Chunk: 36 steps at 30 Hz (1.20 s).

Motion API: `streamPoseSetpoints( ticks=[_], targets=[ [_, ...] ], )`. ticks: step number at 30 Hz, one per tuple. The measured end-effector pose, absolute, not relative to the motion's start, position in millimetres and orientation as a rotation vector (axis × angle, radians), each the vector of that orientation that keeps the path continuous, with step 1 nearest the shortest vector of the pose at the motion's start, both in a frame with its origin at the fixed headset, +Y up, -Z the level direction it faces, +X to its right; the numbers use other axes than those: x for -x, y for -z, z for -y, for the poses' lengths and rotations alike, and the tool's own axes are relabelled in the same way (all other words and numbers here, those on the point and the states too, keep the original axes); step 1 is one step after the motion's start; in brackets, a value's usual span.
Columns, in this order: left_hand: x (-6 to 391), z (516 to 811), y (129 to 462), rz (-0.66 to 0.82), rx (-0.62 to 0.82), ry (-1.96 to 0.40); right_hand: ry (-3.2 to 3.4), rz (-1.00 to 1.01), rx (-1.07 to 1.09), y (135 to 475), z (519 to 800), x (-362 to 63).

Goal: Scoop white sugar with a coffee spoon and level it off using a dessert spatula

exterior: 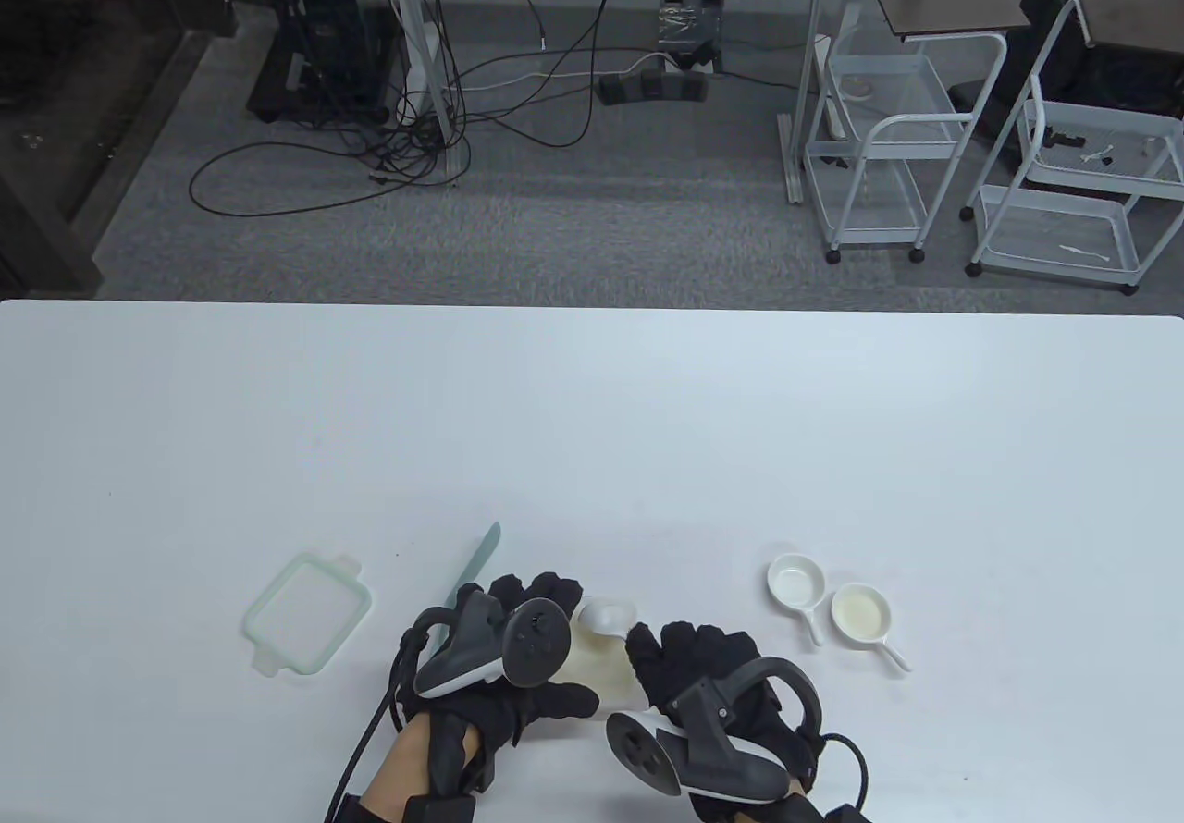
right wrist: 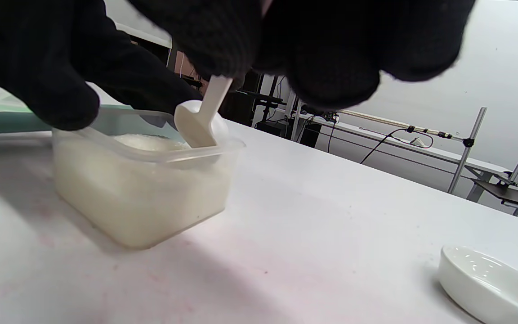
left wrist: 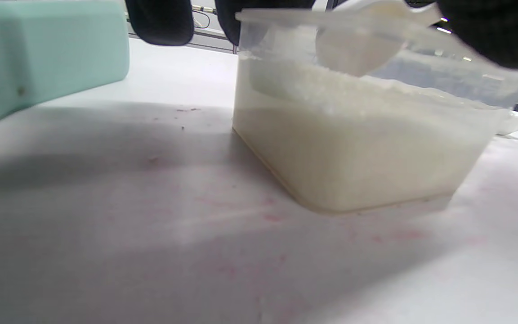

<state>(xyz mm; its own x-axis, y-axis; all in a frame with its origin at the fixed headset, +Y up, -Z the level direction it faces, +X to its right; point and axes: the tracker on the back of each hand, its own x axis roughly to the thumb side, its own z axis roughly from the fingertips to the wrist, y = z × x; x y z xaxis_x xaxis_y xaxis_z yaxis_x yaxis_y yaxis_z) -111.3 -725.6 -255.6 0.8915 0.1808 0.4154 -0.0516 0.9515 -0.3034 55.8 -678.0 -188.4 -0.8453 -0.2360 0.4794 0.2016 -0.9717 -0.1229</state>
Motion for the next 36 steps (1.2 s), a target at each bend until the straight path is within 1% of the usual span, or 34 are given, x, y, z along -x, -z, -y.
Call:
streamPoseSetpoints(
  ticks=[4, 10, 13, 18, 23, 28, 31, 34, 36],
  targets=[
    [110.8, 725.9, 255.7, 0.456, 0.293, -0.121, 2.807, -0.053, 0.737, 188.5, 681.4, -54.2],
    [110.2, 725.9, 255.7, 0.452, 0.299, -0.118, 3.091, 0.153, 0.747, 196.2, 686.9, -63.0],
    [110.0, 725.8, 255.7, 0.451, 0.300, -0.115, 3.290, 0.266, 0.709, 203.3, 690.7, -72.5],
    [109.6, 725.8, 255.5, 0.449, 0.300, -0.109, 3.628, 0.554, 0.556, 215.2, 700.7, -91.2],
    [109.4, 725.8, 254.9, 0.447, 0.298, -0.105, 3.877, 0.893, 0.314, 223.1, 712.3, -111.4],
    [109.1, 725.8, 254.4, 0.444, 0.290, -0.099, 3.983, 0.984, 0.199, 225.1, 709.9, -124.7],
    [109.1, 726.0, 254.2, 0.446, 0.289, -0.102, 4.041, 1.111, 0.166, 224.7, 707.6, -130.8],
    [110.9, 724.4, 254.3, 0.456, 0.299, -0.107, 4.075, 1.106, 0.168, 224.6, 705.1, -133.5],
    [123.0, 713.6, 256.6, 0.429, 0.299, -0.153, 4.091, 1.102, 0.186, 224.4, 703.3, -134.3]
  ],
)
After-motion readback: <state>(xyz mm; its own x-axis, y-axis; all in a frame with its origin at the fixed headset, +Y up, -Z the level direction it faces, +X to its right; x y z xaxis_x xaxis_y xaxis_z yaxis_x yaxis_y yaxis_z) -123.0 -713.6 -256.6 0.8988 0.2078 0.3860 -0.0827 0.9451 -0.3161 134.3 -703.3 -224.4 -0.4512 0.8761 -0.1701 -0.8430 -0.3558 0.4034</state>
